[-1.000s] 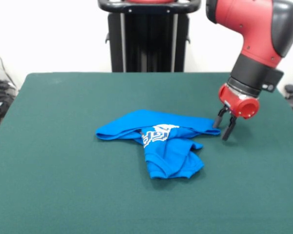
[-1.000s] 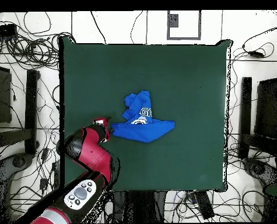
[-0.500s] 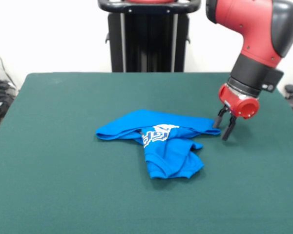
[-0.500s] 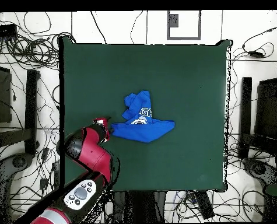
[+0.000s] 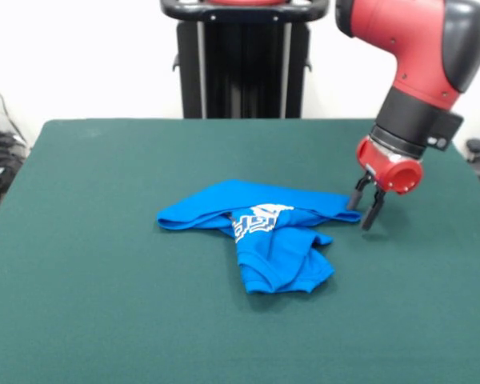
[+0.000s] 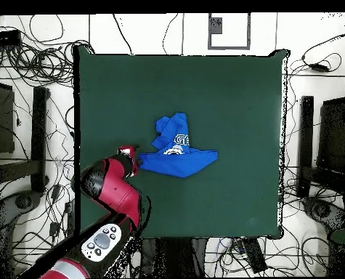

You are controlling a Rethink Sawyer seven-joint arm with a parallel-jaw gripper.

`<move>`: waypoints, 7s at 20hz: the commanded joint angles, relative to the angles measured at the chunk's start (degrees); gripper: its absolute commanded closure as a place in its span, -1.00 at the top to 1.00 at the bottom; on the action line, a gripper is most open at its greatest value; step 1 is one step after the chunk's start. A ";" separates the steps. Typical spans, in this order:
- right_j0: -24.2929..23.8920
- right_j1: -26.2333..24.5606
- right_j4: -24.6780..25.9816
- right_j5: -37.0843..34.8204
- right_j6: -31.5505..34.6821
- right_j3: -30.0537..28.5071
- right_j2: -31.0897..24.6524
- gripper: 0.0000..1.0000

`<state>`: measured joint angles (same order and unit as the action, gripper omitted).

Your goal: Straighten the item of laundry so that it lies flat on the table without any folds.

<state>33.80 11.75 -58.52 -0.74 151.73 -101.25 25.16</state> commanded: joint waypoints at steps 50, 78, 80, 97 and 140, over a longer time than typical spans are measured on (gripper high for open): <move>-5.50 2.13 8.21 -1.62 7.53 -3.41 -6.92 1.00; -9.22 2.03 9.17 2.33 9.02 -4.10 -12.37 1.00; -8.85 1.64 9.03 1.88 8.97 -3.72 -11.94 1.00; -6.16 0.38 7.26 0.13 9.73 -2.51 -9.63 1.00; -4.66 -0.22 12.25 0.16 6.53 -1.73 -8.23 -1.00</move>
<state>27.80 14.54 -48.26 -0.46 151.73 -102.20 22.67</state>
